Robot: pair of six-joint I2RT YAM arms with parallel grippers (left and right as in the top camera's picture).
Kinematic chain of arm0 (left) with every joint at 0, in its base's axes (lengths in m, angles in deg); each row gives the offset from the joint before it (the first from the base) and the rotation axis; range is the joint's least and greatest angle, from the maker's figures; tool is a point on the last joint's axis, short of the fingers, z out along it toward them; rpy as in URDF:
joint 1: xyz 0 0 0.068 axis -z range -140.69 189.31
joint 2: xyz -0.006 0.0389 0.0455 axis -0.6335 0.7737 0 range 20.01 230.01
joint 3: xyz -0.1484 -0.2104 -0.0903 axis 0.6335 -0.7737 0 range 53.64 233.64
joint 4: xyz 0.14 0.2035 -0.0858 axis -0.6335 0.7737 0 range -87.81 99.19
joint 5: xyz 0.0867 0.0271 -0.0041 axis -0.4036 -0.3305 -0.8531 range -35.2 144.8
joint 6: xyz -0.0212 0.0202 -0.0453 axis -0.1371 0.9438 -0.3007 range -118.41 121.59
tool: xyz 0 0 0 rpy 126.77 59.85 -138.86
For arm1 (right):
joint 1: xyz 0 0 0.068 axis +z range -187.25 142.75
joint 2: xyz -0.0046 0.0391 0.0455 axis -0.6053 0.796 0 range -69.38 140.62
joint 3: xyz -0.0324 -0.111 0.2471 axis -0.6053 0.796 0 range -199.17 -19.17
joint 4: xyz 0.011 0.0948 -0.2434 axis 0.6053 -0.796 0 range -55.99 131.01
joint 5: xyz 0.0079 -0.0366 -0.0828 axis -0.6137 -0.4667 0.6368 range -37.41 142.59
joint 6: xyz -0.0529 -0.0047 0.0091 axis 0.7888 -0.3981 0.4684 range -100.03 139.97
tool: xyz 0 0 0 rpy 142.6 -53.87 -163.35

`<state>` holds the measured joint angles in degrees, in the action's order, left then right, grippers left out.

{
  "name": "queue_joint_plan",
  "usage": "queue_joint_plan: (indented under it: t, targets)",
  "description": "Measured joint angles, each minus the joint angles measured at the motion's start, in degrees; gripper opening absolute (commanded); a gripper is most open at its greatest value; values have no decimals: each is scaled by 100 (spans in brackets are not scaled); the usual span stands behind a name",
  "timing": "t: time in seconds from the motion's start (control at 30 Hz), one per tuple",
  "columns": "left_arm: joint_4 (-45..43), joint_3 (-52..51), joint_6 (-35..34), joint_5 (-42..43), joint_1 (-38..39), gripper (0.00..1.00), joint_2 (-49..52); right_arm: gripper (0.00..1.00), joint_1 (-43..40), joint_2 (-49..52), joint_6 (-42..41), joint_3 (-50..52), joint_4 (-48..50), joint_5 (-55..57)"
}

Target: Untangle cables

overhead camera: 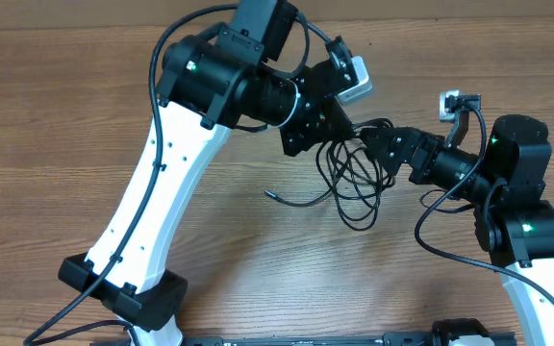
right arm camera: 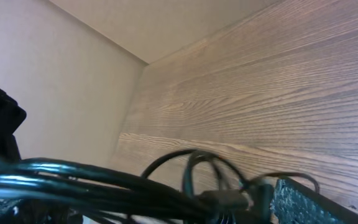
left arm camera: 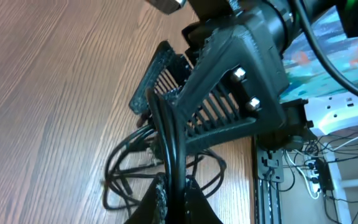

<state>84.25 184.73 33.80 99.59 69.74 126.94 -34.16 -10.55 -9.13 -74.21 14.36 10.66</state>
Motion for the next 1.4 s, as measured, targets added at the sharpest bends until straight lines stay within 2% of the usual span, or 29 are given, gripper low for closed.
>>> queue_joint_plan:
  t: [0.37,0.5,0.67,0.77,1.03,1.27,1.4]
  targets:
    - [-155,0,44,118,22,4,-2,98,0,0,44,0,-691,345]
    - [-271,0,-247,153,-98,4,-2,98,0,0,39,0,-802,400]
    - [-466,0,-938,177,-426,4,-4,98,0,0,66,0,-1003,444]
    - [-549,0,-1316,177,-575,4,-4,95,0,0,96,0,-1099,448]
    - [-1193,0,-2424,166,-627,4,-4,94,0,0,129,0,-1668,409]
    - [-1862,0,-3838,-184,-627,4,-4,94,33,0,-63,0,-1635,-20]
    - [-2249,0,-4411,-243,-605,4,-4,94,323,0,-114,0,-1464,-98]
